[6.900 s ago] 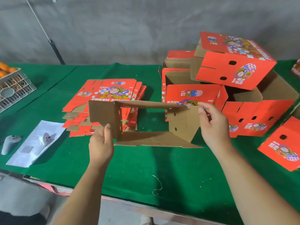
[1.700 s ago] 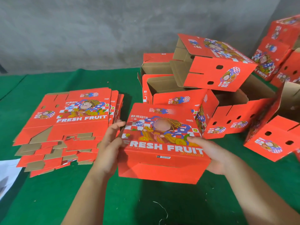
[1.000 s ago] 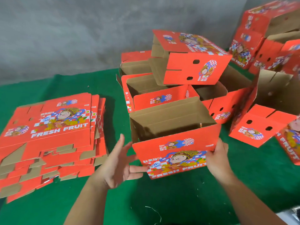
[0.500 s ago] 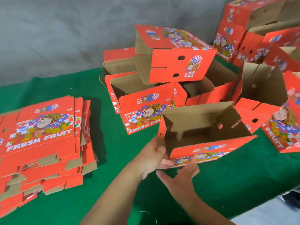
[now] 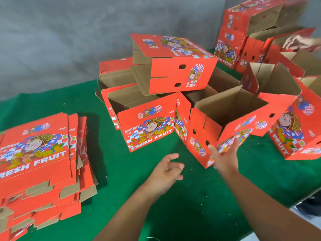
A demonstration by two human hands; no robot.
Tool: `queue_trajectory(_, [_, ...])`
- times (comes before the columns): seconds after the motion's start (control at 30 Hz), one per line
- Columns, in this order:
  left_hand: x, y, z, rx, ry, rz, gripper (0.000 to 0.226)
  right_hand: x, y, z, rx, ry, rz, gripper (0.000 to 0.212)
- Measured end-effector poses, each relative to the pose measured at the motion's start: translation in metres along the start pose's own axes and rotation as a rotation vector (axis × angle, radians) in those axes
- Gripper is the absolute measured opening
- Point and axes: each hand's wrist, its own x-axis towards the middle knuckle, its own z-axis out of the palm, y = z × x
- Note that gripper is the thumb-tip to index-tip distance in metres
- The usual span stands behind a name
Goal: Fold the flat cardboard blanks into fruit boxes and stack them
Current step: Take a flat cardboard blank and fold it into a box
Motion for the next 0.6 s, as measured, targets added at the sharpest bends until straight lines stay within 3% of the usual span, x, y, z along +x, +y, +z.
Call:
queue_trajectory(0.07, [0.000, -0.007, -0.005, -0.017, 0.050, -0.046, 0.044, 0.011, -0.014, 0.008, 0.123, -0.095, 0.068, 0.104])
queue_trajectory(0.17, [0.004, -0.009, -0.010, -0.078, 0.140, -0.121, 0.039, 0.006, -0.033, 0.033, 0.381, -0.076, 0.200, 0.083])
queue_trajectory(0.23, [0.005, -0.009, -0.016, -0.134, 0.173, -0.146, 0.034, -0.014, -0.040, 0.052, 0.427, -0.119, 0.314, 0.062])
queue_trajectory(0.3, [0.006, -0.010, -0.022, -0.157, 0.213, -0.143, 0.029, -0.044, -0.042, 0.070, 0.397, -0.180, 0.389, 0.055])
queue_trajectory(0.47, [0.003, -0.023, -0.039, -0.312, 0.397, -0.090, 0.019, -0.110, -0.042, 0.126, 0.233, -0.511, 0.256, 0.079])
queue_trajectory(0.6, [-0.007, -0.040, -0.069, -0.388, 0.620, -0.068, 0.018, -0.146, -0.057, 0.170, 0.071, -0.733, 0.133, 0.044])
